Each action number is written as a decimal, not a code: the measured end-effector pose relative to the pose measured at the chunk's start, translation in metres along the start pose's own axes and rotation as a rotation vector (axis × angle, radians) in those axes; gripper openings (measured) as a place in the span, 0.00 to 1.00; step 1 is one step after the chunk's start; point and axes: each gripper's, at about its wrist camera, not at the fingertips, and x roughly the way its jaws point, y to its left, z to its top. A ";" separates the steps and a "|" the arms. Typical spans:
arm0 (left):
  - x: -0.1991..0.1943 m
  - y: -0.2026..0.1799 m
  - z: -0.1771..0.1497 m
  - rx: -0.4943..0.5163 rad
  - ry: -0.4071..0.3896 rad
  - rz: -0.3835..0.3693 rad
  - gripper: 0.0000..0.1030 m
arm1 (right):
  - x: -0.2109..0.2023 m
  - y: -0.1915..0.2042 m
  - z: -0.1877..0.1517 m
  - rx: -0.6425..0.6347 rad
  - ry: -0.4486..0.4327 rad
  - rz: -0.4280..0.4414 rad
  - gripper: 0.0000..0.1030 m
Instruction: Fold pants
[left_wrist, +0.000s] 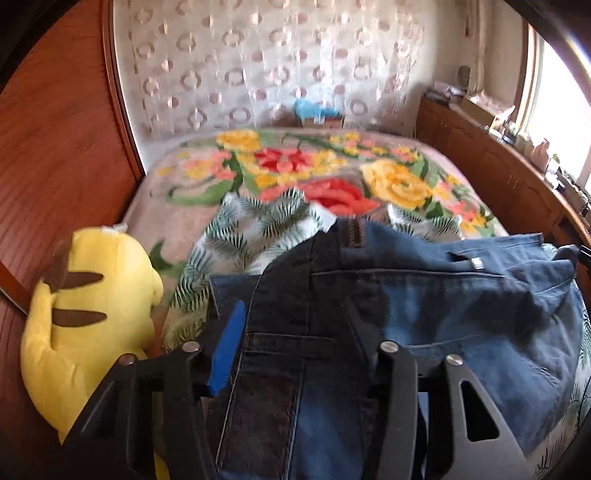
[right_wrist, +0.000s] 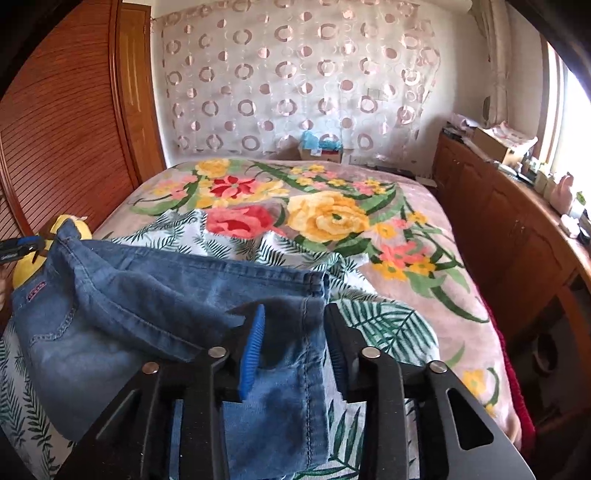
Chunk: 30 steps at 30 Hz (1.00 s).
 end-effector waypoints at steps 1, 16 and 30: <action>0.008 0.000 0.001 -0.002 0.023 0.010 0.48 | 0.001 0.000 -0.001 -0.007 0.006 -0.004 0.37; 0.018 -0.012 -0.004 0.082 0.067 0.074 0.18 | -0.006 0.001 -0.006 -0.014 -0.005 0.000 0.37; -0.069 0.008 0.002 0.032 -0.158 0.160 0.06 | -0.013 0.004 -0.009 -0.006 -0.011 -0.003 0.37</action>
